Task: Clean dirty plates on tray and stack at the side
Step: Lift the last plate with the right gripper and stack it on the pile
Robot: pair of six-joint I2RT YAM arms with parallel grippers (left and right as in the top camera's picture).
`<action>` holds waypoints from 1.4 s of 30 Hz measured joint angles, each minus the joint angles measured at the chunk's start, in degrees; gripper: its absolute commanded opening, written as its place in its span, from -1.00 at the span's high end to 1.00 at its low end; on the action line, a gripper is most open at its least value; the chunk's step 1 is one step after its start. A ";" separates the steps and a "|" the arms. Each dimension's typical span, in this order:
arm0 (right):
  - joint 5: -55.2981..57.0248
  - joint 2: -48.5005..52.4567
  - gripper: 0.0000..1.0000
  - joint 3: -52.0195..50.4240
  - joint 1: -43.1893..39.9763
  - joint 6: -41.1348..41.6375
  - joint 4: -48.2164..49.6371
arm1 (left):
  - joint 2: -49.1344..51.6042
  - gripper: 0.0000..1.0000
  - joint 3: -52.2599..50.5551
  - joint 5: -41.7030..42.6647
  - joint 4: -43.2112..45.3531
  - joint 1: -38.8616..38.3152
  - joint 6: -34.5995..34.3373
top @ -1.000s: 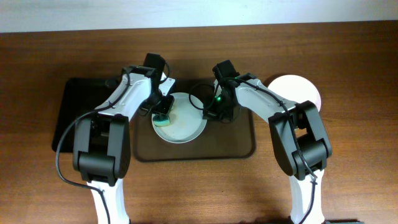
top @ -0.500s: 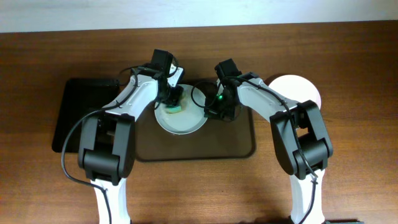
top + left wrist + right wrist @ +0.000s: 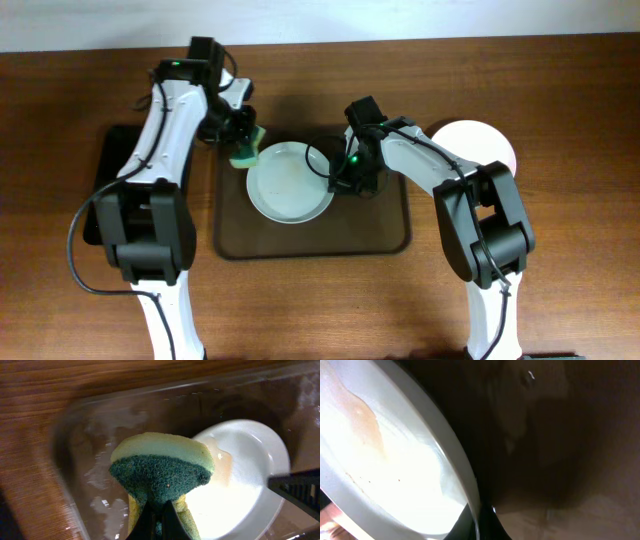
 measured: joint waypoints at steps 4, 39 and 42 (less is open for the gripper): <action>16.39 -6.10 0.92 -1.55 0.52 -1.36 -6.03 | 0.00 0.99 0.00 0.04 0.72 0.87 -0.17; 114.05 -22.69 0.92 -1.55 35.08 3.06 -18.05 | 0.00 0.99 0.00 -0.26 1.55 0.68 -0.17; 113.55 -22.69 0.92 -1.55 35.08 3.04 -18.05 | 0.00 0.99 0.00 -0.26 1.55 0.68 -0.17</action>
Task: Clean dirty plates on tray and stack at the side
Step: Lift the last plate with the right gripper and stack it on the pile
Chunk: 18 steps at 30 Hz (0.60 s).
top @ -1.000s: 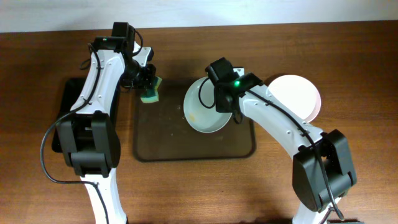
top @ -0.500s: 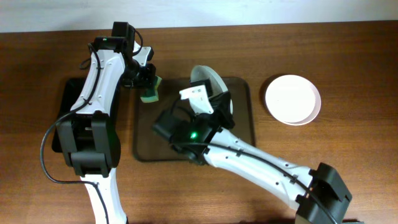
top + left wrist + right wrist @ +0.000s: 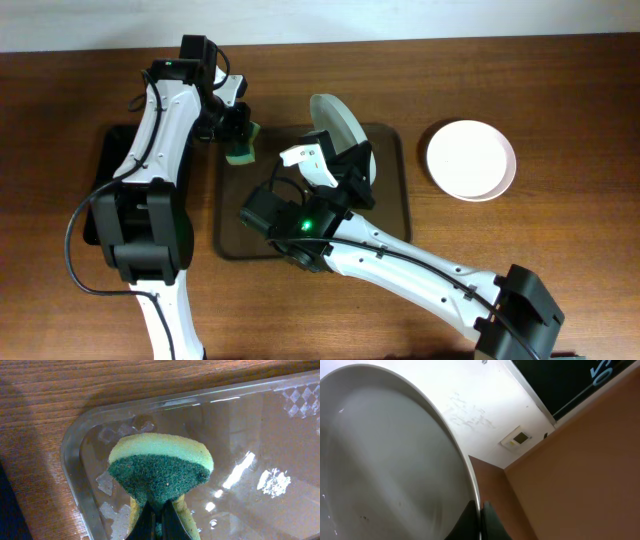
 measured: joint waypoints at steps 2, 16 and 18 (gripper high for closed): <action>-4.63 0.00 0.92 0.00 -0.02 0.90 -0.07 | 0.00 0.99 0.00 0.00 0.00 0.00 0.00; -93.74 -0.44 0.92 0.00 -47.58 -11.58 5.01 | 0.00 0.99 0.00 -0.26 -0.04 0.00 -0.02; -95.78 -0.44 0.92 0.00 -55.84 -12.09 4.72 | 0.00 0.99 0.00 -0.39 -0.04 0.00 -0.02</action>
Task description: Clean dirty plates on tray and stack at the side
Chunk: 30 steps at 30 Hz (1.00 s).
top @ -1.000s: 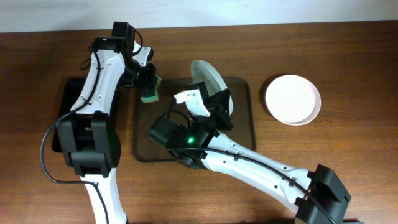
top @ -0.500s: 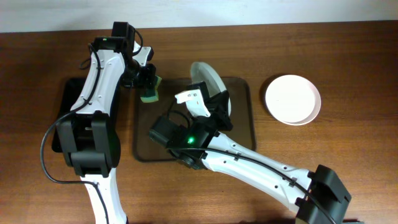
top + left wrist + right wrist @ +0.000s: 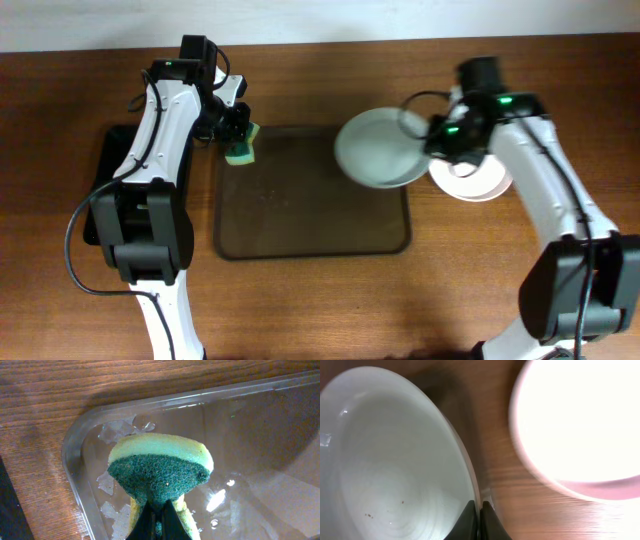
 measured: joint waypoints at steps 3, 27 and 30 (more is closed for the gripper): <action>2.40 0.00 0.92 -0.11 -12.24 -0.11 0.02 | 0.00 1.00 0.00 0.00 0.00 0.00 0.02; 4.72 -16.61 -0.91 -13.33 6.88 1.84 12.24 | -15.45 0.99 4.00 -16.04 -18.51 3.26 -4.61; 4.72 -15.04 -0.91 -13.33 11.85 2.01 12.94 | -18.23 0.99 4.28 -20.79 -19.74 7.13 -6.14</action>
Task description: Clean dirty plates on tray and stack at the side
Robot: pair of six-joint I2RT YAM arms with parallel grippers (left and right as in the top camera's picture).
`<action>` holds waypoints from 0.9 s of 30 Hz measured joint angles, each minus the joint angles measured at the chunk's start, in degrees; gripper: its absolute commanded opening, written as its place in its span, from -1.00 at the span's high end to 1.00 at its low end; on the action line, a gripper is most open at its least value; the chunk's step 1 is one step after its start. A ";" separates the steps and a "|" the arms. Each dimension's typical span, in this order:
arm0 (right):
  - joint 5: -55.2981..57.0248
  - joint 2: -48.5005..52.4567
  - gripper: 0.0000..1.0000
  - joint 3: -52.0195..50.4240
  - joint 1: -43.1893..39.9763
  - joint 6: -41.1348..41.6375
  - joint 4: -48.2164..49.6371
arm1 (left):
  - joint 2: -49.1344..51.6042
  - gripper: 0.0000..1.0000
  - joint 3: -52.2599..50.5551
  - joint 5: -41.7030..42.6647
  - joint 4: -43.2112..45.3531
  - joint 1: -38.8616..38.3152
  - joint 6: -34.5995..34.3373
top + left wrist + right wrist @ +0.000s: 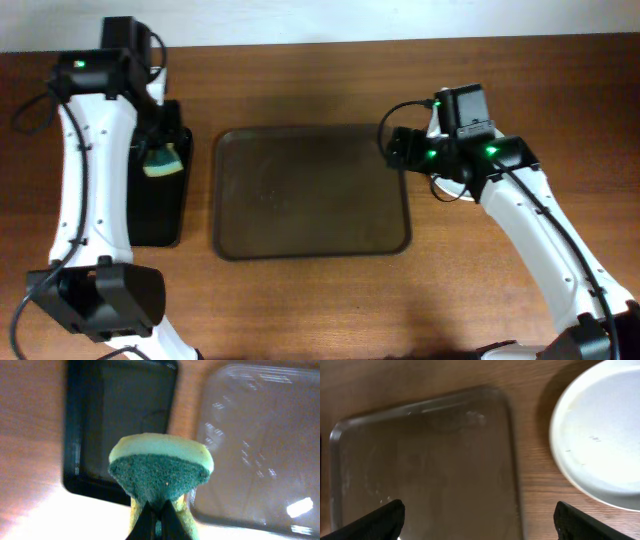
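Observation:
The brown tray [310,190] holds no plates. A white plate [602,445] lies on the wood just right of the tray; in the overhead view my right arm covers most of it. My right gripper [393,150] is open, hovering over the tray's right edge [512,460], fingers [385,517] wide apart and holding nothing. My left gripper [163,150] is shut on a yellow-and-green sponge [160,467] above the black tray [160,190] at the left.
The black tray [120,425] sits directly left of the brown tray [250,450] with a narrow strip of wood between them. Bare wooden table [320,300] lies in front of both trays.
My right gripper has let go of the plate, which now rests at the right of the tray, and stands open over the tray's edge. My left gripper moved the sponge from the tray's back-left corner to over the black tray.
A stained plate lay on the brown tray, my right gripper on its rim and the sponge at its left edge. Then the plate was held tilted above the tray. Then it hung near the plate at the right. Now it rests there and the tray is bare.

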 measured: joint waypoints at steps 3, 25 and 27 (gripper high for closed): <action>0.02 0.52 -0.91 0.00 1.14 0.04 0.09 | 0.02 0.99 -2.78 -2.25 6.08 7.96 -2.43; 0.04 0.79 -0.97 3.65 1.14 -0.50 -6.29 | -14.36 -0.98 -34.69 0.63 45.92 10.93 -3.26; 0.50 1.03 -0.97 10.14 1.14 -2.40 -13.60 | -18.86 -0.98 -34.25 0.72 44.76 10.93 -3.26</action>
